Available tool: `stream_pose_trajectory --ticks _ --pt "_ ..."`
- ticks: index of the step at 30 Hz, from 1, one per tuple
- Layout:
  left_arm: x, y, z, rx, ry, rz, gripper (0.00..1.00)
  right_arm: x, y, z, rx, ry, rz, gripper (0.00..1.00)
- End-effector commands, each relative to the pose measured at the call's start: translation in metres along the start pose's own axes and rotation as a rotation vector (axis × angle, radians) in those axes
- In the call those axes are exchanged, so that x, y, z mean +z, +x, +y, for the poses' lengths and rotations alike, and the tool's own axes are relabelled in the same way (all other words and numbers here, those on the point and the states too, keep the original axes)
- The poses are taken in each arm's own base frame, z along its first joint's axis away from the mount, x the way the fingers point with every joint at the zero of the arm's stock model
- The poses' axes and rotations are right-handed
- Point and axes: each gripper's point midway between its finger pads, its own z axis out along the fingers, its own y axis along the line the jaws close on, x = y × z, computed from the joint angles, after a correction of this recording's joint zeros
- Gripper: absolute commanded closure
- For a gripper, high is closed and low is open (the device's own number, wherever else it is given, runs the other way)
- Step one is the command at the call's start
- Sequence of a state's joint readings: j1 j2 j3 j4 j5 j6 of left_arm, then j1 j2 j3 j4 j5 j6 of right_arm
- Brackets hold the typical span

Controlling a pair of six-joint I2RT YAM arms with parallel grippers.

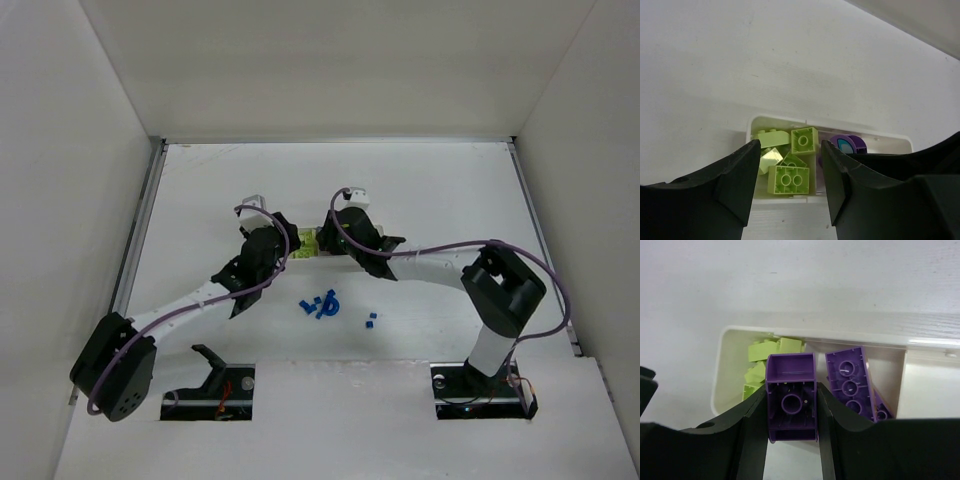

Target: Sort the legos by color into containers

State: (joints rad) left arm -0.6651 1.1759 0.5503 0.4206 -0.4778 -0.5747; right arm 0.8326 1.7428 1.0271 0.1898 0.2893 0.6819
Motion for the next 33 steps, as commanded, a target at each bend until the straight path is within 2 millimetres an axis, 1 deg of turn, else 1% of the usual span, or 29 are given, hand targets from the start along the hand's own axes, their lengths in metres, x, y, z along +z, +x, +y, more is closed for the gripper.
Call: stream_pose_trajectory --ticks 1,5,9,13,18,21,25,27,28,30,32,33 --pt "-0.006 0.001 0.003 -0.040 0.012 -0.001 0.52 0.003 -0.013 0.002 -0.043 0.044 -0.040 0.65" --pt "-0.008 0.005 0.007 -0.050 0.008 0.004 0.52 0.004 -0.012 -0.005 -0.066 0.082 -0.038 0.64" --pt "-0.010 0.007 0.006 -0.047 0.012 0.010 0.52 0.003 -0.012 -0.011 -0.097 0.124 -0.046 0.62" --pt "-0.010 0.010 0.008 -0.049 0.010 0.015 0.52 0.002 -0.012 -0.008 -0.120 0.124 -0.049 0.51" --pt "-0.013 0.008 0.006 -0.055 0.019 0.008 0.52 0.001 -0.009 -0.003 -0.130 0.116 -0.043 0.42" --pt "-0.015 0.006 0.006 -0.055 0.019 0.008 0.52 -0.004 -0.014 0.003 -0.129 0.104 -0.054 0.40" --pt "-0.019 0.002 0.005 -0.058 0.026 0.002 0.53 -0.016 -0.026 0.008 -0.121 0.096 -0.089 0.39" --pt "-0.022 0.004 0.005 -0.054 0.029 0.008 0.55 -0.024 -0.030 0.009 -0.117 0.090 -0.104 0.39" --pt "-0.023 0.005 0.004 -0.052 0.034 0.013 0.56 -0.028 -0.032 0.010 -0.117 0.087 -0.109 0.39" --pt "-0.028 0.010 0.002 -0.035 0.046 0.030 0.61 -0.038 -0.033 0.010 -0.116 0.075 -0.115 0.39" --pt "-0.035 0.019 -0.002 -0.010 0.067 0.058 0.67 -0.053 -0.027 0.013 -0.120 0.040 -0.109 0.44" --pt "-0.039 0.025 -0.003 0.001 0.076 0.074 0.69 -0.061 -0.021 0.015 -0.126 0.021 -0.099 0.49"
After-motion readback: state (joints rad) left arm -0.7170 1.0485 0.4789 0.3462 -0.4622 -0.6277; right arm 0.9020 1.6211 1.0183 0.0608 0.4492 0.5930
